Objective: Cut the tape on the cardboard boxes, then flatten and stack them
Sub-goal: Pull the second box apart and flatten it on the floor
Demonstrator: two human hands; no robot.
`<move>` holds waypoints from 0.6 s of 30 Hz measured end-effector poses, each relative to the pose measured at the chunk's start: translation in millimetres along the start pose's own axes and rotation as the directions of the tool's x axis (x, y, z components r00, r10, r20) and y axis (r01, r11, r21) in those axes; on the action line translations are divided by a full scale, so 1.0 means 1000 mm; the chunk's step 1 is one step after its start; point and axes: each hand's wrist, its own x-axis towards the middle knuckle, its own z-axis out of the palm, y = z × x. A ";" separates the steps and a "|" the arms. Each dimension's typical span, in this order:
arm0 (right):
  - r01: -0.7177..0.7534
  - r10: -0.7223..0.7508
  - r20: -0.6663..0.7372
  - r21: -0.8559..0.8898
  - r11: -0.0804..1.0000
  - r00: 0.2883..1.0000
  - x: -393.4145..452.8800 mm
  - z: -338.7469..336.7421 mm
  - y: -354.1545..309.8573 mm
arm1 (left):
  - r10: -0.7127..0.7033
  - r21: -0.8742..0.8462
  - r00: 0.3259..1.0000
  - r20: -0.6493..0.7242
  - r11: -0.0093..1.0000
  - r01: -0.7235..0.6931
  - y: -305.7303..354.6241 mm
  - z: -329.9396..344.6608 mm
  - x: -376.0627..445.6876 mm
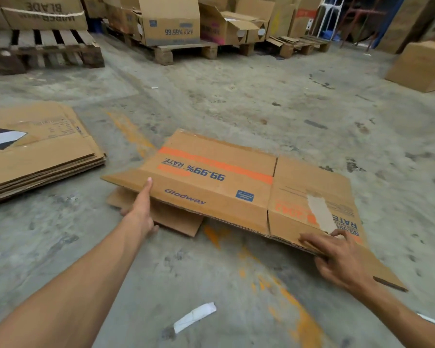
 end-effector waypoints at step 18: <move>0.117 -0.095 0.282 -0.063 0.991 0.955 0.050 0.044 -0.101 | 0.186 -0.015 0.783 -0.594 0.970 -0.242 -0.061 -0.111 -0.042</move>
